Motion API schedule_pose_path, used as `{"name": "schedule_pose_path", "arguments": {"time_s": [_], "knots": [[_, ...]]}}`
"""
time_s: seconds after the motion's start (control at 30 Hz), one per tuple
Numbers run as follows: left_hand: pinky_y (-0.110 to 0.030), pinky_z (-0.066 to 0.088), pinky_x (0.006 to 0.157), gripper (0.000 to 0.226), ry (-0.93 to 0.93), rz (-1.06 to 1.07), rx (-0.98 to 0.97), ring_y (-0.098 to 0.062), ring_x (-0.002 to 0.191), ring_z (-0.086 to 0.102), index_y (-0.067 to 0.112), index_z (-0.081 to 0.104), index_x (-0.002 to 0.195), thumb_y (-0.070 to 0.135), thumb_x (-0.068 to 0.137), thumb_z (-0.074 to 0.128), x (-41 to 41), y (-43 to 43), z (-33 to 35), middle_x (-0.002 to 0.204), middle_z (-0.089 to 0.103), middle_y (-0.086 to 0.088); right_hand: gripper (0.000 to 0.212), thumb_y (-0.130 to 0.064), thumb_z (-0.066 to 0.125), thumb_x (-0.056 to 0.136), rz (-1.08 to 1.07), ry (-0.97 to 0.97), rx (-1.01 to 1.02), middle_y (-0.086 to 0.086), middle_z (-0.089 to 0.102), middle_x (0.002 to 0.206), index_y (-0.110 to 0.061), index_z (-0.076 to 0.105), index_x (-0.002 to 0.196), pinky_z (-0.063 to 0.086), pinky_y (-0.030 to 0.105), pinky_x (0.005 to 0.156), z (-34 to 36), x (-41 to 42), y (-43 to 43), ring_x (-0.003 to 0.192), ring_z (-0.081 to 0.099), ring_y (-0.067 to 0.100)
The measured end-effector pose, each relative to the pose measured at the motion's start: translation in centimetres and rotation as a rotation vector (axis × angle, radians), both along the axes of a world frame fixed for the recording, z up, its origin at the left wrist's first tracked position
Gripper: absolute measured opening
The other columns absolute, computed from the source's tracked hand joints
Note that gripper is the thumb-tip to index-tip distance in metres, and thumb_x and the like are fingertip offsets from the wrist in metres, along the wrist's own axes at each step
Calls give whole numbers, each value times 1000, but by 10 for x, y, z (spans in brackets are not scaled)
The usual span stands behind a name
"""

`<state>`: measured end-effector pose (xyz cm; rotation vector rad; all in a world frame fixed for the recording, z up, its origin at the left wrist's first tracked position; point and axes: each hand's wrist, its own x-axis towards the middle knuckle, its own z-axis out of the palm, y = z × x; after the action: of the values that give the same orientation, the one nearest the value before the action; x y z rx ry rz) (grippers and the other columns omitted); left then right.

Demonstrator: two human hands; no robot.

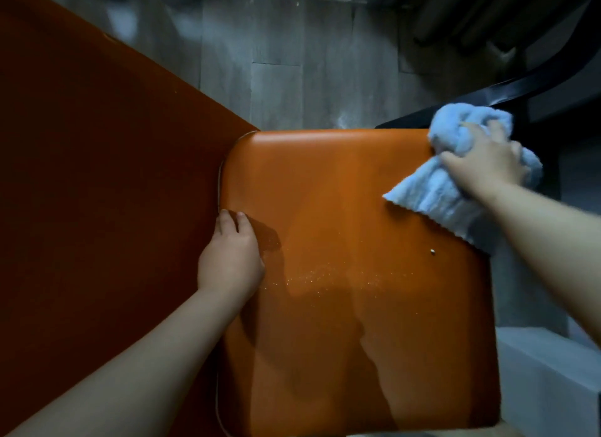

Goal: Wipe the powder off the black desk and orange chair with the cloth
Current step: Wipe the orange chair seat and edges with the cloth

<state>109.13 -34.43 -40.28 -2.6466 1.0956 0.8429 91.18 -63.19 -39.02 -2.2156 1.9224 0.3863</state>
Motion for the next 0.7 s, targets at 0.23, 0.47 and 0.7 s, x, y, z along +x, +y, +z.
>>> {"name": "schedule_pose_path", "arguments": {"time_s": [0.23, 0.47, 0.7], "knots": [[-34, 46, 95, 72, 25, 12, 31, -33, 130, 42, 6, 17, 148, 16, 86, 52, 4, -1, 2, 154, 15, -21, 46, -41, 56, 80, 530, -148, 65, 0, 42, 139, -31, 50, 124, 22, 64, 102, -24, 155, 104, 131, 29, 32], [-32, 44, 95, 72, 17, 19, 48, -31, 131, 40, 7, 15, 148, 17, 86, 51, 1, -3, 1, 154, 14, -20, 53, -49, 55, 83, 830, -66, 57, 2, 29, 147, -37, 40, 132, 24, 66, 99, -25, 151, 90, 133, 24, 32], [-31, 47, 95, 77, 33, 42, 31, -32, 132, 40, 7, 11, 149, 20, 87, 55, -2, -4, 3, 155, 11, -21, 46, -45, 52, 84, 141, 101, 28, 12, 37, 139, -25, 52, 125, 23, 64, 101, 1, 74, 13, 129, 27, 39]]}}
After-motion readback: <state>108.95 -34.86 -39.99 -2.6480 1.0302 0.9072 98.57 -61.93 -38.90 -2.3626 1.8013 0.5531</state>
